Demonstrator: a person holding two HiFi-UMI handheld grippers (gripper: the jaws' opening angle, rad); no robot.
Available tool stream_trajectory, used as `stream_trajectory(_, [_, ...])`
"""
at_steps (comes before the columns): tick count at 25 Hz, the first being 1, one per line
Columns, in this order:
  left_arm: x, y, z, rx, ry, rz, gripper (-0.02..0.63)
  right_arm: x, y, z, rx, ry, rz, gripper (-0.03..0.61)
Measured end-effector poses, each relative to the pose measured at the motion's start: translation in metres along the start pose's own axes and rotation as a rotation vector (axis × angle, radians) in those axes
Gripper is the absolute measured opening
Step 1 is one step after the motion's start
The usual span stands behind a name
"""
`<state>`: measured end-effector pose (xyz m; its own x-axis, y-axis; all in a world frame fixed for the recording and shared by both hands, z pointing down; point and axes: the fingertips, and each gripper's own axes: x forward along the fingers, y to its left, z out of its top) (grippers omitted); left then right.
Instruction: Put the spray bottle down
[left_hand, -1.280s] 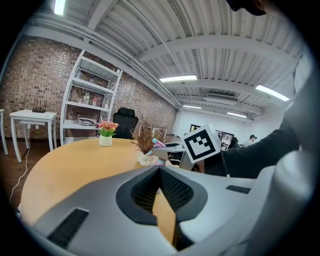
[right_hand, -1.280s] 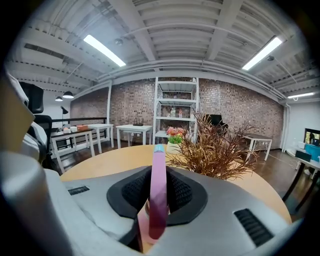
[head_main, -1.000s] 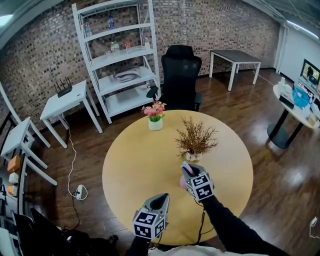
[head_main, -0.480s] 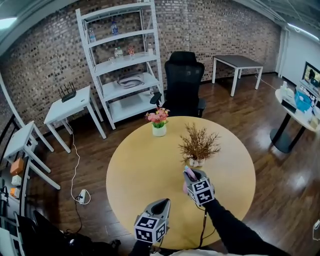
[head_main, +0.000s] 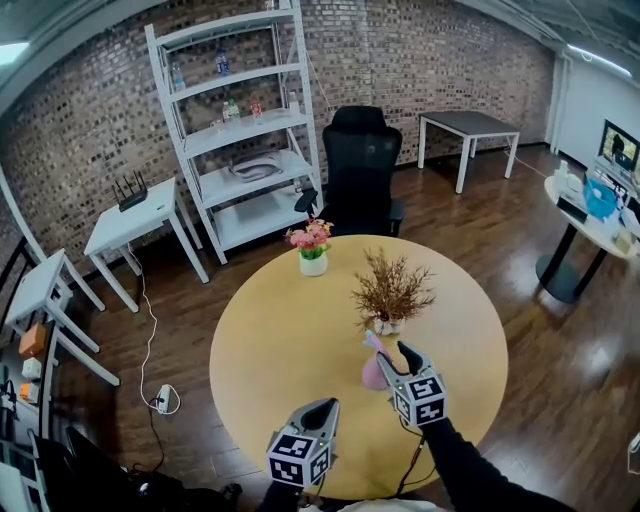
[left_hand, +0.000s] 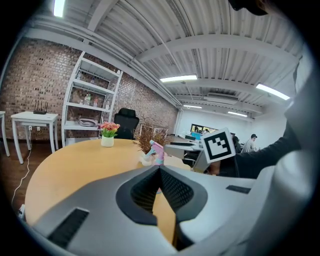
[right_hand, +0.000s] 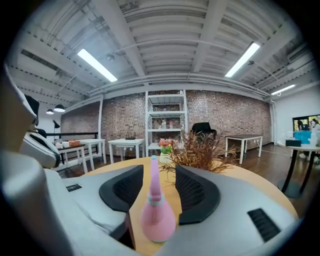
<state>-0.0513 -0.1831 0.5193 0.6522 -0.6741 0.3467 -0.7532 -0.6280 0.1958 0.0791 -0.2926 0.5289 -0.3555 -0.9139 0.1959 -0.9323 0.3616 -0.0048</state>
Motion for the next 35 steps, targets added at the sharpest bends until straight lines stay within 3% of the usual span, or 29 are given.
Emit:
stream_trajectory(3, [0.005, -0.002, -0.002, 0.005, 0.007, -0.011, -0.011, -0.037, -0.015, -0.002, 0.07, -0.023, -0.029, 0.177])
stream_trajectory(6, [0.01, -0.009, -0.002, 0.008, 0.008, -0.032, -0.011, -0.07, -0.029, 0.003, 0.076, -0.054, -0.079, -0.023])
stream_trajectory(10, [0.015, -0.023, 0.002, 0.019, 0.004, -0.069, -0.011, -0.098, -0.037, 0.02, 0.056, -0.09, -0.104, -0.025])
stream_trajectory(15, [0.019, -0.035, 0.011, 0.035, -0.01, -0.095, -0.011, -0.113, -0.035, 0.037, 0.075, -0.111, -0.074, -0.026])
stream_trajectory(35, [0.016, -0.041, 0.023, 0.034, -0.029, -0.078, -0.011, -0.11, -0.023, 0.024, 0.106, -0.039, 0.0, -0.026])
